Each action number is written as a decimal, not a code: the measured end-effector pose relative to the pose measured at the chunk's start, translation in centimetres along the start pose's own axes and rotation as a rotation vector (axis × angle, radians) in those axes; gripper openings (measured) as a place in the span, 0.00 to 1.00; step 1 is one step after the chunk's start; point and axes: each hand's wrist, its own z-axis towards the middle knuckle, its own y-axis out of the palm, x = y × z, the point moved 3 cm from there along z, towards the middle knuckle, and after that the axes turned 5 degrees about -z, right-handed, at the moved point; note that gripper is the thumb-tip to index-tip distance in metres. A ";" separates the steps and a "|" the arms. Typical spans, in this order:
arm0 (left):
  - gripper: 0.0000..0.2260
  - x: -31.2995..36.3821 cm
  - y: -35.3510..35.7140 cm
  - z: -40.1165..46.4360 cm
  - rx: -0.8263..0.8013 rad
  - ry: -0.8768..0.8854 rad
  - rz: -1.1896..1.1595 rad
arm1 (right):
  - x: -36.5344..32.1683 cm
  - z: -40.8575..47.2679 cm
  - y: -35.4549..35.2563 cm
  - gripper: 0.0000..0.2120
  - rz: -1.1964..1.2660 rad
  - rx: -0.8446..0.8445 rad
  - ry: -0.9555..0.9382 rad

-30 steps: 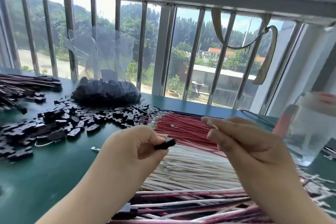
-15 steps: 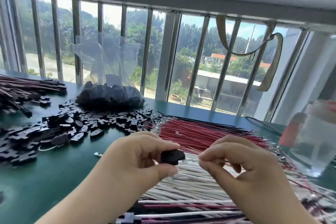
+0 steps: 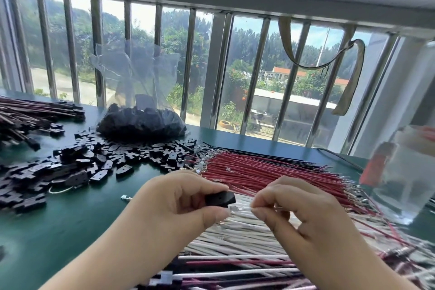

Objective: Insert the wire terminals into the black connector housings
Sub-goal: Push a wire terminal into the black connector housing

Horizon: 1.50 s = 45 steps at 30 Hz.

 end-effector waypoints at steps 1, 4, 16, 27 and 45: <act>0.15 0.0 0.1 0.0 -0.021 -0.002 0.010 | 0.0 0.0 0.0 0.05 0.001 -0.001 0.003; 0.14 0.2 0.3 -0.1 -0.089 0.007 0.066 | 0.0 0.0 -0.2 0.05 -0.006 -0.007 0.004; 0.13 -1.0 1.2 -0.3 -0.020 -0.006 0.174 | -0.9 -0.2 0.5 0.12 0.076 -0.025 0.099; 0.13 -0.7 2.4 -0.5 -0.096 -0.278 -0.197 | -0.9 -0.6 1.5 0.21 -0.060 -0.229 -0.013; 0.18 -2.4 1.6 0.5 -0.070 -0.395 -0.182 | 2.9 2.1 1.9 0.24 0.177 -0.424 0.365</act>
